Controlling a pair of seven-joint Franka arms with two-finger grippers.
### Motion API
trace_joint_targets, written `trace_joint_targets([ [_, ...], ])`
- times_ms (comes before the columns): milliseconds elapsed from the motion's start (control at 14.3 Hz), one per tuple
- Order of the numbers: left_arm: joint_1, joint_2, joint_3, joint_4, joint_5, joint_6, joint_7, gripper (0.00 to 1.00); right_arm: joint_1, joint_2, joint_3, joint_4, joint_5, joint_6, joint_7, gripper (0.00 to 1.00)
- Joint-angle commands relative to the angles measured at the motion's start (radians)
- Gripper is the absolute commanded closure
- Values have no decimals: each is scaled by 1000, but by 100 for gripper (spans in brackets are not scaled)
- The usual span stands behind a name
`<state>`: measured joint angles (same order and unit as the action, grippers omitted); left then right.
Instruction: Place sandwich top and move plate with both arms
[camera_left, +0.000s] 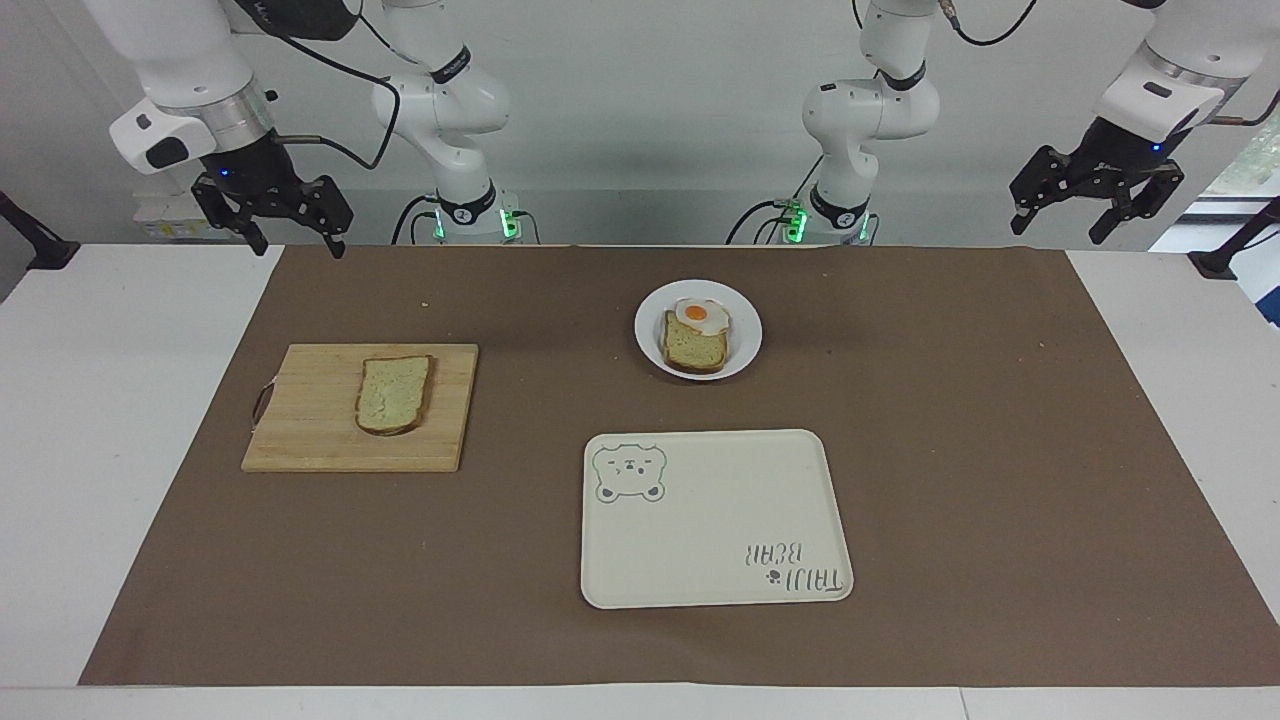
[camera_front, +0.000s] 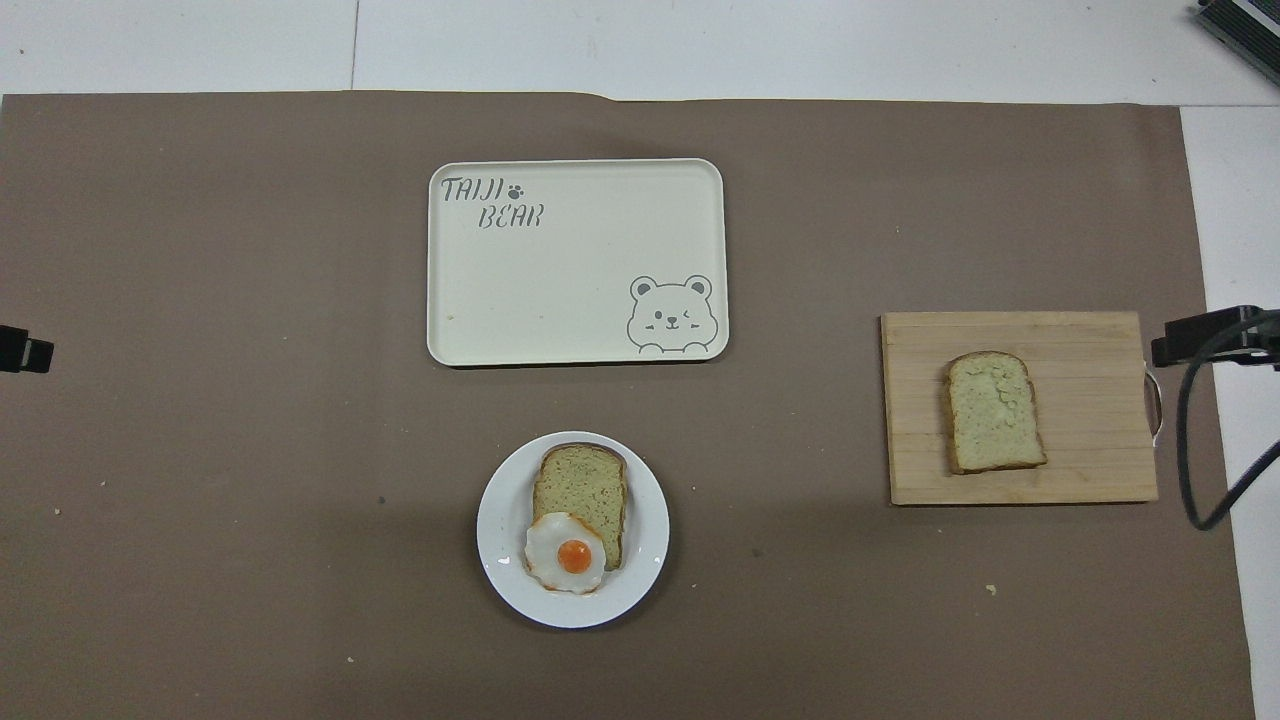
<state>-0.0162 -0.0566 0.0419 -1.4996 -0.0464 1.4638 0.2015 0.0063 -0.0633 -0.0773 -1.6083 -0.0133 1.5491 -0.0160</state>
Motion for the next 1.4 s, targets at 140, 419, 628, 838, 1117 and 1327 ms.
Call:
trace_joint_targets([
  [140, 5, -25, -5, -24, 13, -2, -8, 0, -14, -12, 5, -15, -2, -3, -29, 0],
  [419, 5, -25, -5, -24, 13, -2, -8, 0, -14, -12, 5, -15, -2, -3, -29, 0],
  [628, 5, -25, -5, -24, 11, -2, -8, 0, -14, -12, 5, -15, -2, -3, -29, 0],
  [838, 5, -25, -5, -24, 11, -2, -8, 0, -14, -12, 5, -15, -2, -3, -29, 0],
  [1117, 5, -25, -5, -24, 13, -2, -8, 0, -14, -9, -6, -7, 1, -6, -32, 0],
  [1327, 5, -25, -5, -24, 11, -2, -8, 0, -12, -16, -2, -8, -1, -33, -35, 0],
])
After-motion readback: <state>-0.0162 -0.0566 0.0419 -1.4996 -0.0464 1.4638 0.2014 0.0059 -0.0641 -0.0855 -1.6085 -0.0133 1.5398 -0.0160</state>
